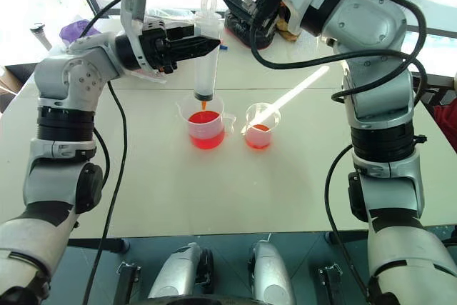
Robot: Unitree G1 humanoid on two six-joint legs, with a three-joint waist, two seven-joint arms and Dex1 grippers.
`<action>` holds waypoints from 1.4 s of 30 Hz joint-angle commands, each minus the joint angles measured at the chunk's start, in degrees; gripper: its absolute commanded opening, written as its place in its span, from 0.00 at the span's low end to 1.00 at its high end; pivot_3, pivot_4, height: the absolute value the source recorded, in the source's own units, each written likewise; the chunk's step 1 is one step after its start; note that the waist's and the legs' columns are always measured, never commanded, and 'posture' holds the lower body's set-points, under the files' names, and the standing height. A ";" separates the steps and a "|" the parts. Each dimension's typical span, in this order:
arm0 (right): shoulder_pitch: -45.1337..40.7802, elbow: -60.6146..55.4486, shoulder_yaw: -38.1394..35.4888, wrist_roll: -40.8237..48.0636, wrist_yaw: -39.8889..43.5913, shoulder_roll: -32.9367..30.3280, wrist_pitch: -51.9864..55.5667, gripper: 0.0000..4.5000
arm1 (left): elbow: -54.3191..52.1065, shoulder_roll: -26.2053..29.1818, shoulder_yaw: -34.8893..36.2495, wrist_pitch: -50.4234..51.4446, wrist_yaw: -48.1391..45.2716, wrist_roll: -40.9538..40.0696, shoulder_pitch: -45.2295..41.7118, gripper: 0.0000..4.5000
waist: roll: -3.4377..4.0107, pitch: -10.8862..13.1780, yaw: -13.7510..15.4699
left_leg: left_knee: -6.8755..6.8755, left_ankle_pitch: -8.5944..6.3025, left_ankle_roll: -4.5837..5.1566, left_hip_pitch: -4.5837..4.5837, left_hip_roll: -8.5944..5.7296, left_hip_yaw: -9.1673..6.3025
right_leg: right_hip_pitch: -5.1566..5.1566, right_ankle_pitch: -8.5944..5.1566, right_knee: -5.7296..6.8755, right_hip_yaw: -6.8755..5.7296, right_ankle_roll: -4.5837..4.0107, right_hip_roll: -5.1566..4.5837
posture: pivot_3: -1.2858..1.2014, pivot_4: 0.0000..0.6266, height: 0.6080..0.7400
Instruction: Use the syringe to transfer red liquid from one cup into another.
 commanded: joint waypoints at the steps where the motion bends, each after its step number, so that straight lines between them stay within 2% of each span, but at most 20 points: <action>1: 0.21 -1.95 -0.83 0.49 0.53 0.12 0.35 1.00 | -1.22 0.27 0.56 -0.79 -0.49 -0.32 -0.74 0.36 | 0.00 0.00 0.00 | 0.00 0.00 0.00 0.00 0.00 0.00 | 0.00 0.00 0.00 0.00 0.00 0.00 | 0.52 0.24 1.00; 10: 1.00 -1.07 0.30 0.03 1.43 2.10 -0.50 1.00 | -3.51 1.24 0.18 0.83 -1.96 -1.18 0.79 0.36 | 0.00 0.00 -0.13 | 0.00 0.00 0.00 0.01 0.01 -0.01 | 0.00 0.00 0.01 0.00 0.00 0.01 | 0.52 0.24 1.00; 20: -1.64 4.87 3.23 -2.17 2.37 5.30 -6.19 1.00 | -3.33 2.17 -3.55 -3.19 -3.99 3.11 3.40 0.36 | 0.00 0.00 -0.07 | 0.00 0.00 0.00 0.01 0.00 -0.01 | 0.01 0.00 0.00 0.00 0.00 0.01 | 0.52 0.24 1.00; 25: -1.36 6.18 3.89 -3.26 3.35 5.30 -7.91 1.00 | -0.96 1.44 -2.52 -4.82 -2.56 3.99 3.10 0.36 | 0.00 0.00 -0.02 | -0.01 0.00 0.00 0.01 0.00 -0.02 | 0.01 0.00 0.00 0.00 0.00 0.02 | 0.52 0.24 1.00; 31: -1.32 6.28 0.03 -4.73 0.16 3.14 -7.51 1.00 | 2.35 2.03 0.73 -4.87 -1.33 2.77 0.46 0.36 | 0.00 0.00 -0.01 | -0.01 0.00 0.00 0.00 0.00 -0.03 | 0.01 0.00 0.00 -0.01 0.00 0.01 | 0.52 0.24 1.00; 37: 0.85 6.80 0.17 -7.01 0.23 0.44 -8.69 1.00 | 3.12 2.77 0.82 -4.81 -3.04 2.74 -0.33 0.36 | 0.00 0.00 -0.06 | -0.01 0.00 0.00 0.01 0.00 -0.01 | 0.01 0.00 -0.01 -0.01 0.00 0.01 | 0.52 0.24 1.00; 42: 1.20 7.33 0.90 -8.15 -0.05 1.37 -9.39 1.00 | 2.51 2.24 0.66 -4.74 -3.01 2.83 -0.28 0.36 | 0.01 0.00 -0.14 | -0.01 0.00 0.00 0.01 0.01 -0.01 | 0.01 0.00 0.01 -0.01 0.00 0.02 | 0.52 0.24 1.00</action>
